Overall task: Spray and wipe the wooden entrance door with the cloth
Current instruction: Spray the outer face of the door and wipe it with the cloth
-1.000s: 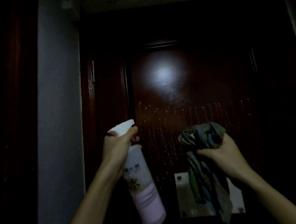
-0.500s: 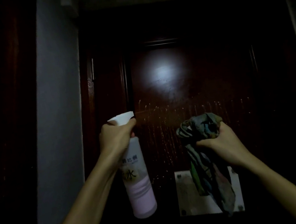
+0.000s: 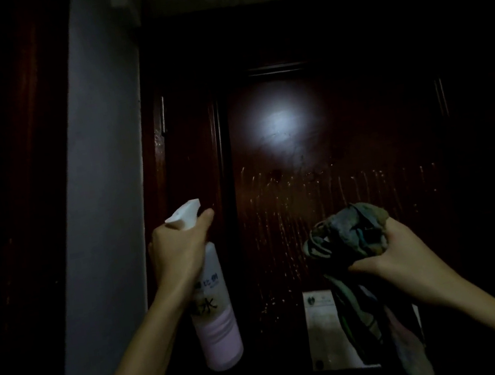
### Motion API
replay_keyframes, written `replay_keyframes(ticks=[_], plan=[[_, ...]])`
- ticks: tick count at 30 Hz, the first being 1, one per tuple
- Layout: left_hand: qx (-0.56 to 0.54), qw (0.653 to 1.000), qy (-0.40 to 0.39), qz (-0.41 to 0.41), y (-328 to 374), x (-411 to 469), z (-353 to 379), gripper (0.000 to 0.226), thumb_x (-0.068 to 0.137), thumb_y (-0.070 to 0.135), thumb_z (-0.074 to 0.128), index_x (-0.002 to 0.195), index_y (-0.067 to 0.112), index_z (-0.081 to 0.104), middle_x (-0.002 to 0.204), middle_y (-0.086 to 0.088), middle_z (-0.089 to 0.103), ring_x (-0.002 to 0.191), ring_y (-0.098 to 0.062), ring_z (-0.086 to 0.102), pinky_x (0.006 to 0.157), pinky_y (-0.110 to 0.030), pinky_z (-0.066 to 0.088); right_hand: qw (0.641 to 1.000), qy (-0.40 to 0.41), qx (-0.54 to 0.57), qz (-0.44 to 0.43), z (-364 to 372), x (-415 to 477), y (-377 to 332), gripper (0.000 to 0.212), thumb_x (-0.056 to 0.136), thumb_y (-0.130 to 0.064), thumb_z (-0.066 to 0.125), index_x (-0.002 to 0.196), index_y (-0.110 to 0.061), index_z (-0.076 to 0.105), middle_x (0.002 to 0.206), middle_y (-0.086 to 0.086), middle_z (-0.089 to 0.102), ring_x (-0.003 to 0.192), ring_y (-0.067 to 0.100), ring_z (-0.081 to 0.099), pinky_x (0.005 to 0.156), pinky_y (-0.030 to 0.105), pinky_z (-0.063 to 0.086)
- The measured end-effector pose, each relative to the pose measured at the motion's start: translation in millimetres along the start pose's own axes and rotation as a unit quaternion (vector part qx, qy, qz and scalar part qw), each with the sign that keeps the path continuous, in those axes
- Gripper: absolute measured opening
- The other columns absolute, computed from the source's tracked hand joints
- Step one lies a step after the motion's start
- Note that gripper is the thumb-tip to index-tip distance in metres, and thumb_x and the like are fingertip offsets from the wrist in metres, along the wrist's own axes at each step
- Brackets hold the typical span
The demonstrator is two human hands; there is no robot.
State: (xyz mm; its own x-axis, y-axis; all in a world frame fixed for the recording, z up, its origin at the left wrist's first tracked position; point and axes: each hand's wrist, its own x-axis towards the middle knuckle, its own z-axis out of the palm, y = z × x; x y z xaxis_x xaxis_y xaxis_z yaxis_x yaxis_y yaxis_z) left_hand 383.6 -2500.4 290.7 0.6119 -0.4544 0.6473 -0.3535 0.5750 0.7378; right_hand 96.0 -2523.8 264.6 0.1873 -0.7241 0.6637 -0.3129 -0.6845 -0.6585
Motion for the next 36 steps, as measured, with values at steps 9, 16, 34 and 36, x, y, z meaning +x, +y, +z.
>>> replay_keyframes(ticks=[9, 16, 34, 36], plan=[[0.011, 0.999, 0.040, 0.007, 3, -5, -8, 0.024, 0.086, 0.040, 0.074, 0.080, 0.025, 0.058, 0.074, 0.005, 0.063, 0.070, -0.009, 0.060, 0.062, -0.028, 0.047, 1.000, -0.005, 0.006, -0.018, 1, 1, 0, 0.054, 0.069, -0.007, 0.085, 0.104, -0.039, 0.060, 0.098, -0.018, 0.073, 0.089, 0.003, 0.071, 0.080, 0.032, 0.057], [0.004, 1.000, -0.002, -0.003, 8, -1, -9, 0.018, 0.087, 0.038, 0.070, 0.075, 0.025, 0.063, 0.079, -0.003, 0.071, 0.075, -0.020, 0.069, 0.069, -0.034, 0.052, 1.000, 0.000, 0.013, 0.004, 6, 2, 8, 0.053, 0.069, -0.009, 0.085, 0.106, -0.037, 0.059, 0.099, -0.013, 0.072, 0.088, 0.003, 0.071, 0.077, 0.029, 0.057], [0.051, 0.997, 0.033, 0.041, 19, -7, -6, 0.031, 0.086, 0.036, 0.073, 0.065, 0.023, 0.053, 0.063, 0.001, 0.059, 0.058, -0.012, 0.056, 0.055, -0.028, 0.044, 0.999, -0.014, 0.030, 0.031, 12, -4, 16, 0.051, 0.070, -0.001, 0.083, 0.101, -0.032, 0.058, 0.094, -0.008, 0.072, 0.079, 0.000, 0.071, 0.061, 0.016, 0.053], [0.040, 0.997, 0.049, 0.040, 20, -7, -5, 0.030, 0.084, 0.035, 0.074, 0.066, 0.019, 0.057, 0.063, -0.001, 0.060, 0.059, -0.016, 0.058, 0.054, -0.028, 0.044, 0.999, -0.015, 0.032, 0.032, 13, -5, 16, 0.051, 0.069, 0.000, 0.084, 0.102, -0.032, 0.060, 0.093, -0.008, 0.074, 0.081, 0.002, 0.072, 0.067, 0.022, 0.055]])
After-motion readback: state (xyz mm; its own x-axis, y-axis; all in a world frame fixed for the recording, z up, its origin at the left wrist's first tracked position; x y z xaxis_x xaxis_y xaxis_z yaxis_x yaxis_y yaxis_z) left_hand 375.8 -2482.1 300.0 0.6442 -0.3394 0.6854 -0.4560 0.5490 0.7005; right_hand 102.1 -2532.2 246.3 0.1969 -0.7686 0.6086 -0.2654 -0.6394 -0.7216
